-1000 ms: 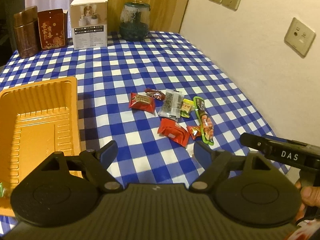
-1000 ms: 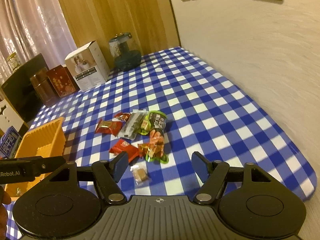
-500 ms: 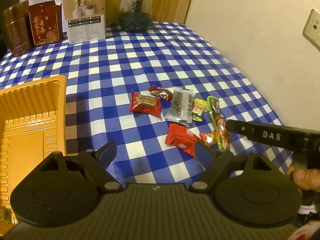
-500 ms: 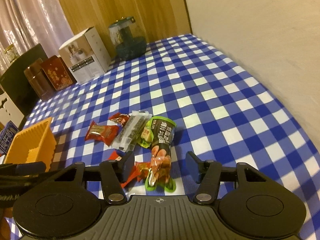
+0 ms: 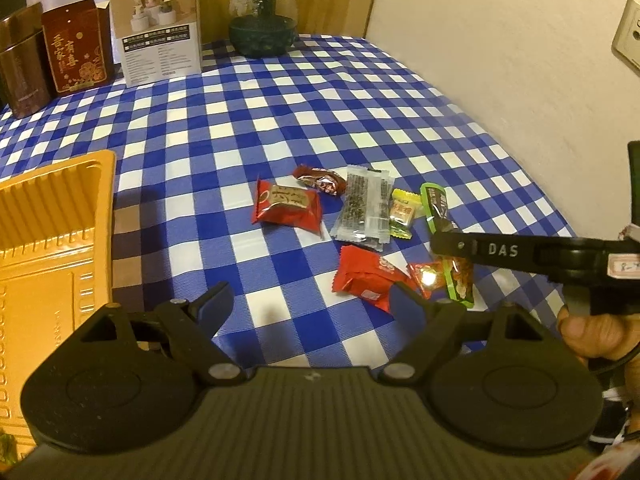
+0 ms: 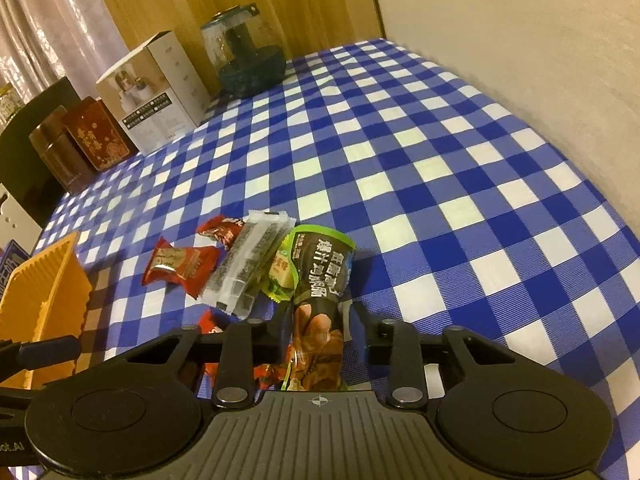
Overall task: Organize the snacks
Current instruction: 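Grasp the green-edged sausage snack bag with the right tool, then grasp the red square pastry packet with the left tool while the right tool holds the bag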
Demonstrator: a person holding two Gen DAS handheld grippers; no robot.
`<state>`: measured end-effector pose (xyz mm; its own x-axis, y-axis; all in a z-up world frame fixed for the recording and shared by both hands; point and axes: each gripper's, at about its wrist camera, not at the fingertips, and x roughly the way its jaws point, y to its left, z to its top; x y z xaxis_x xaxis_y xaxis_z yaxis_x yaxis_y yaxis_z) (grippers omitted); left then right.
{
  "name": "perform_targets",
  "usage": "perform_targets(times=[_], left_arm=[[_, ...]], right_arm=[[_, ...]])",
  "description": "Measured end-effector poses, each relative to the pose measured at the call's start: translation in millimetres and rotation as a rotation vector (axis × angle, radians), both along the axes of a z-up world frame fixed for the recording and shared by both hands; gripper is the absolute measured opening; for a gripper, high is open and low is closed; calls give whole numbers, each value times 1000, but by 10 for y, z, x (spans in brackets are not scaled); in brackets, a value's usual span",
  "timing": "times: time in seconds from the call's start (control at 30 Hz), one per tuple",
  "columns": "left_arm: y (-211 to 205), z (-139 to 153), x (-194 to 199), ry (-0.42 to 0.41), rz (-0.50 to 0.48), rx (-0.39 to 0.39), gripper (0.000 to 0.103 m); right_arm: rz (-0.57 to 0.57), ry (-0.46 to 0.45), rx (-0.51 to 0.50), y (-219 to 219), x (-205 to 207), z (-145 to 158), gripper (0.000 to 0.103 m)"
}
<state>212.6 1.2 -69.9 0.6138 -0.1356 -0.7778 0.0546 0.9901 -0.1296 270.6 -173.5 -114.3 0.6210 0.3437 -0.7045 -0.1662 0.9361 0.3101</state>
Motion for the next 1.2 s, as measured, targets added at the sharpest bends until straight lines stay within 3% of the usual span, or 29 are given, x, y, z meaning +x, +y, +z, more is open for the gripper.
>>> perform_targets(times=[0.23, 0.43, 0.7, 0.83, 0.97, 1.2], left_arm=[[-95, -23, 49, -1, -94, -18, 83], [-285, -139, 200, 29, -238, 26, 83], [-425, -329, 331, 54, -339, 55, 82], [-481, -391, 334, 36, -368, 83, 81], [-496, -462, 360, 29, -360, 101, 70], [-504, -460, 360, -21, -359, 113, 63]], right_arm=[[-8, -26, -20, -53, -80, 75, 28], [-30, -24, -23, -204, -193, 142, 28], [-67, -9, -30, -391, -307, 121, 28], [-73, -1, -40, -422, -317, 93, 28], [-85, -9, -39, -442, -318, 101, 28], [-88, -12, -31, -433, -336, 109, 28]])
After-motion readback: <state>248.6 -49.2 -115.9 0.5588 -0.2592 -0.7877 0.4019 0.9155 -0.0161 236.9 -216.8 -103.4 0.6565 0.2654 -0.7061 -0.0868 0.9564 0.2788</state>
